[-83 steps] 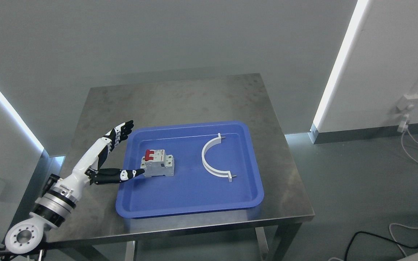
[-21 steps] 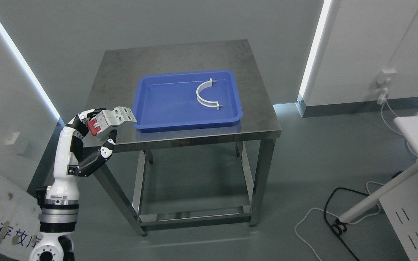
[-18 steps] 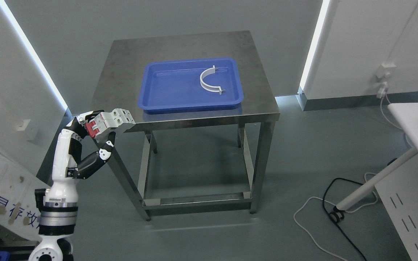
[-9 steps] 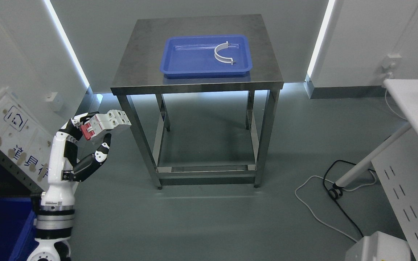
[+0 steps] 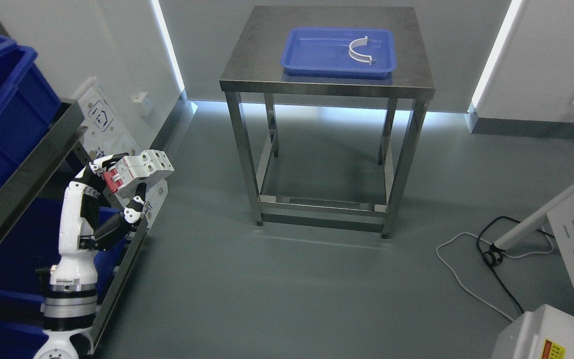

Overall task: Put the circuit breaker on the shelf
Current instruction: 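Hold the breaker in the left hand while turning toward the bin shelf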

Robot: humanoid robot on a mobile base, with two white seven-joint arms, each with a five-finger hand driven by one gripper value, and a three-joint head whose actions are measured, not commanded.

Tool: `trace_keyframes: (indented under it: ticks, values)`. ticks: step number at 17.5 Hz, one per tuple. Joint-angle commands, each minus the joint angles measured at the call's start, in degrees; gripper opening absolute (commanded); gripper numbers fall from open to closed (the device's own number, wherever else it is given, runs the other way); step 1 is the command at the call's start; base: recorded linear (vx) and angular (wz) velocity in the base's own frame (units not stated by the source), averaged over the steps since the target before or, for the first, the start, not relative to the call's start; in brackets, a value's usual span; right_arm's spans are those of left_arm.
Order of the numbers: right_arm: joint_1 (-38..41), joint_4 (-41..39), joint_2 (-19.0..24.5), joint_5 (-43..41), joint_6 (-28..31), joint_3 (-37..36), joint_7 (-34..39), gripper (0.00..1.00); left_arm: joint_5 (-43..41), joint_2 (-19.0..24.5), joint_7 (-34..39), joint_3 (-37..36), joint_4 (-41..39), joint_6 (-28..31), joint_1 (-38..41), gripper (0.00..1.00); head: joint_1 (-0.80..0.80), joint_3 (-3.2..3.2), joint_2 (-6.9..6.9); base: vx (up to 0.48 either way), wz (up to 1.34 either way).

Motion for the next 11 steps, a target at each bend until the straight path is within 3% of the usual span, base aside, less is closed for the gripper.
trace_keyframes:
  ticks: [1, 6, 11]
  values:
    - [0.0, 0.0, -1.0, 0.0, 3.3, 1.1, 0.0, 1.0, 0.0, 0.9, 0.1, 0.8, -0.1, -0.2, -0.2, 0.13, 0.0, 0.0, 0.0, -0.215, 0.3]
    - [0.0, 0.0, -1.0, 0.0, 3.3, 1.1, 0.0, 1.0, 0.1, 0.9, 0.1, 0.6, -0.1, -0.4, -1.1, 0.14, 0.0, 0.0, 0.0, -0.229, 0.37]
    - [0.0, 0.0, -1.0, 0.0, 3.3, 1.1, 0.0, 1.0, 0.1, 0.9, 0.0, 0.5, -0.1, -0.1, -4.7, 0.14, 0.0, 0.0, 0.0, -0.185, 0.75]
